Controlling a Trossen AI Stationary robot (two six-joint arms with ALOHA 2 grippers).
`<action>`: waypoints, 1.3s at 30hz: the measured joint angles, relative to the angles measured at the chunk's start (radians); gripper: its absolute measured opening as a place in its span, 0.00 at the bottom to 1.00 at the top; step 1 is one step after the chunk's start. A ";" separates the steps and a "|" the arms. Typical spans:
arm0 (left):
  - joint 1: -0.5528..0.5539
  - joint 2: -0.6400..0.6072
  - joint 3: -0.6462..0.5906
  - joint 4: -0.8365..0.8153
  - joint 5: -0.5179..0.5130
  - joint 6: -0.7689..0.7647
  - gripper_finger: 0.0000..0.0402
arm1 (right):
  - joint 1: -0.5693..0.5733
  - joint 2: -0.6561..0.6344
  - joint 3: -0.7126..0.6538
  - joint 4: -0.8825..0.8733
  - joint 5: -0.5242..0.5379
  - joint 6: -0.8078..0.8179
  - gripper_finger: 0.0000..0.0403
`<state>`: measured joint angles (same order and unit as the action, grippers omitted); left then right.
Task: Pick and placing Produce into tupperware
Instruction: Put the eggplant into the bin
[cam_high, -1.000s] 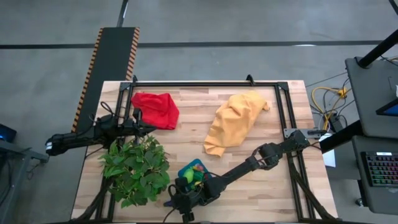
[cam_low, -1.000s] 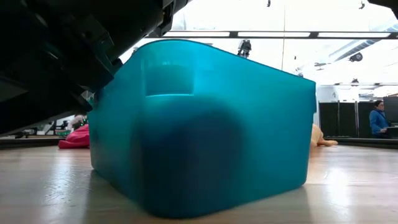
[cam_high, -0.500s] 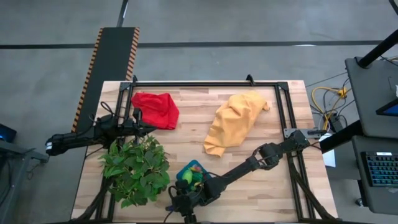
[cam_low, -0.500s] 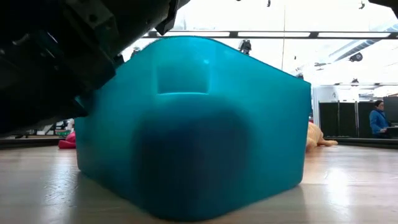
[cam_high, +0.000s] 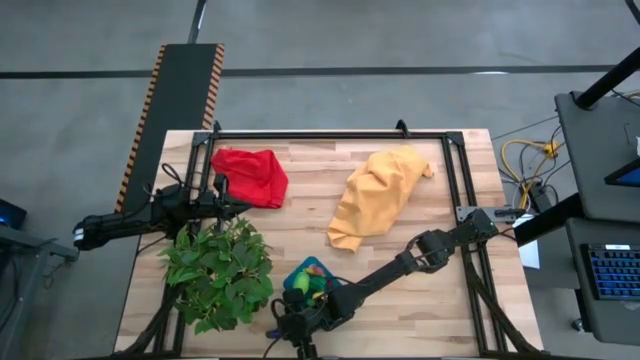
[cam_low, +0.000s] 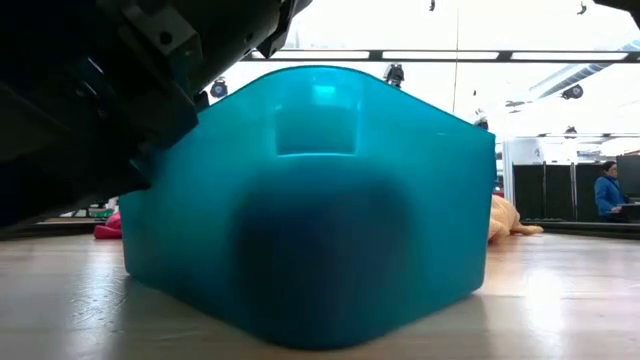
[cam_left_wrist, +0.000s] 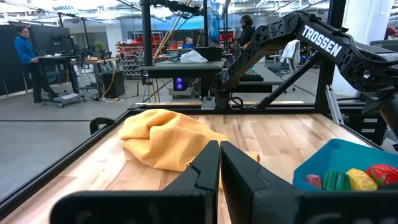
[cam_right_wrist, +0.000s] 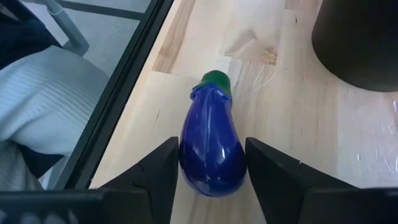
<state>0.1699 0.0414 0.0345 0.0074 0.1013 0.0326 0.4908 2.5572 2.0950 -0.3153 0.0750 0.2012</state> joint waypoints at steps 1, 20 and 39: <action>0.000 0.000 0.000 0.000 0.000 0.000 0.00 | 0.000 0.000 0.000 0.000 0.000 0.000 0.42; 0.000 0.000 0.000 0.000 0.000 0.000 0.00 | 0.000 0.002 0.026 -0.010 -0.003 -0.003 0.35; 0.000 0.000 0.000 0.000 0.000 0.000 0.00 | 0.000 -0.005 0.259 -0.296 0.008 -0.063 0.34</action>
<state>0.1699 0.0418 0.0345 0.0074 0.1013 0.0326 0.4904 2.5525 2.3539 -0.6112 0.0828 0.1380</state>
